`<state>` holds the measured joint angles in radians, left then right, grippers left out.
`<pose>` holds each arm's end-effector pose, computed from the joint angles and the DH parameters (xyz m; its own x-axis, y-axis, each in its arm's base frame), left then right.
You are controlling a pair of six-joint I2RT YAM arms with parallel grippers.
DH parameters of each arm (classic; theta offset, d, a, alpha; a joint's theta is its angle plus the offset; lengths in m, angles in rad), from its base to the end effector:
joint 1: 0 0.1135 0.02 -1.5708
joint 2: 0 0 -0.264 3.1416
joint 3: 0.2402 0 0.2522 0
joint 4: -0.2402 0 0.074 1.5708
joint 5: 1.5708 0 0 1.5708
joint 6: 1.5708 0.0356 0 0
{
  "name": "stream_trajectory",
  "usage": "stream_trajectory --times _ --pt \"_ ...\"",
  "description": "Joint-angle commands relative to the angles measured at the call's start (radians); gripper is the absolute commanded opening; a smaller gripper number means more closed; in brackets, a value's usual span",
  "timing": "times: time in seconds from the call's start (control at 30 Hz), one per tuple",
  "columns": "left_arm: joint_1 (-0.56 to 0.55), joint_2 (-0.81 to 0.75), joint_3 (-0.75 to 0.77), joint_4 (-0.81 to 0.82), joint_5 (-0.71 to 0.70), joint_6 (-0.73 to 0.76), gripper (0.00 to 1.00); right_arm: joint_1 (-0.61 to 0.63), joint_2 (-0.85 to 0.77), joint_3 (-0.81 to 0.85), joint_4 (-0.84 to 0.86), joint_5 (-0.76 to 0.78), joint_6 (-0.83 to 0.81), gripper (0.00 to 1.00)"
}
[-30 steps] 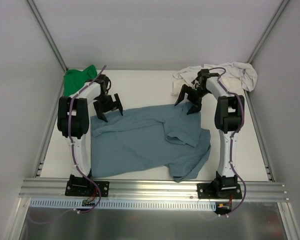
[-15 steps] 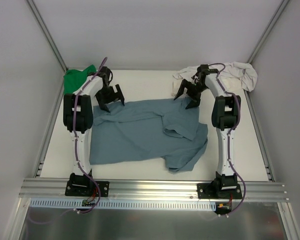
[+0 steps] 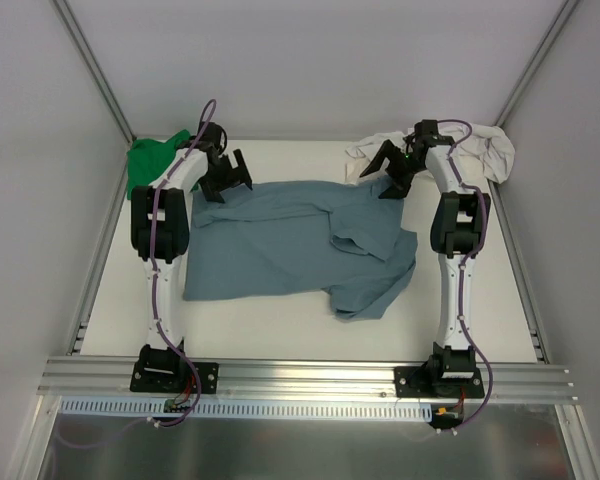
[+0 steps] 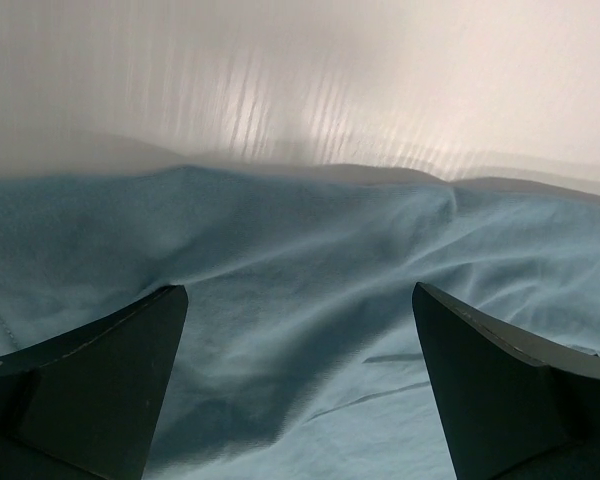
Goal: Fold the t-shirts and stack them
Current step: Fold the flattened tshirt in 1/3 of the way, then grap the side of the flattened tshirt closest away from the robot with both arms
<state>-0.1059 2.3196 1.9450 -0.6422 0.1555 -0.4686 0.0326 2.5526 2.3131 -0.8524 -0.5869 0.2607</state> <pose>0.5037 -0.0591 0.1802 -0.8383 -0.3596 -0.4099 -0.2165 0.9094 -0.3551 0.5385 0.0373 0.1684 -0.9298 0.1844 -0.3185 -0.0440 0.8035 0.5936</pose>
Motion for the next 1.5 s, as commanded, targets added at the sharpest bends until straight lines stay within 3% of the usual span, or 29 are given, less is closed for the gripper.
stream_trajectory --times 0.0,0.23,0.57,0.73,0.9,1.1,1.17,1.37,1.47 --pt "-0.006 0.021 0.052 0.102 0.024 0.028 0.99 -0.028 0.032 0.083 0.147 -0.045 0.061 1.0" --pt "-0.005 0.032 0.072 0.22 0.065 0.051 0.99 -0.028 0.046 0.088 0.369 -0.16 0.143 1.0" --pt "-0.009 -0.012 0.039 0.27 0.099 0.025 0.99 -0.049 -0.046 0.005 0.337 -0.192 0.1 0.99" --pt "-0.034 -0.175 -0.139 0.279 0.095 0.025 0.99 -0.053 -0.221 -0.124 0.196 -0.123 -0.042 1.0" --pt "-0.049 -0.446 -0.314 0.277 0.046 0.087 0.99 -0.089 -0.437 -0.283 0.118 -0.057 -0.115 0.99" --pt "-0.026 -0.784 -0.596 0.338 0.099 0.107 0.99 -0.141 -0.764 -0.564 0.076 0.013 -0.143 1.0" --pt "0.001 -0.898 -0.756 0.412 0.219 0.053 0.99 -0.129 -0.906 -0.766 0.093 0.022 -0.141 0.99" --pt "0.003 -1.072 -1.027 0.377 0.282 0.016 0.99 -0.042 -1.248 -1.293 0.122 0.067 -0.15 1.0" --pt "0.003 -1.12 -1.098 0.388 0.3 -0.002 0.99 -0.039 -1.366 -1.449 0.112 0.14 -0.178 1.0"
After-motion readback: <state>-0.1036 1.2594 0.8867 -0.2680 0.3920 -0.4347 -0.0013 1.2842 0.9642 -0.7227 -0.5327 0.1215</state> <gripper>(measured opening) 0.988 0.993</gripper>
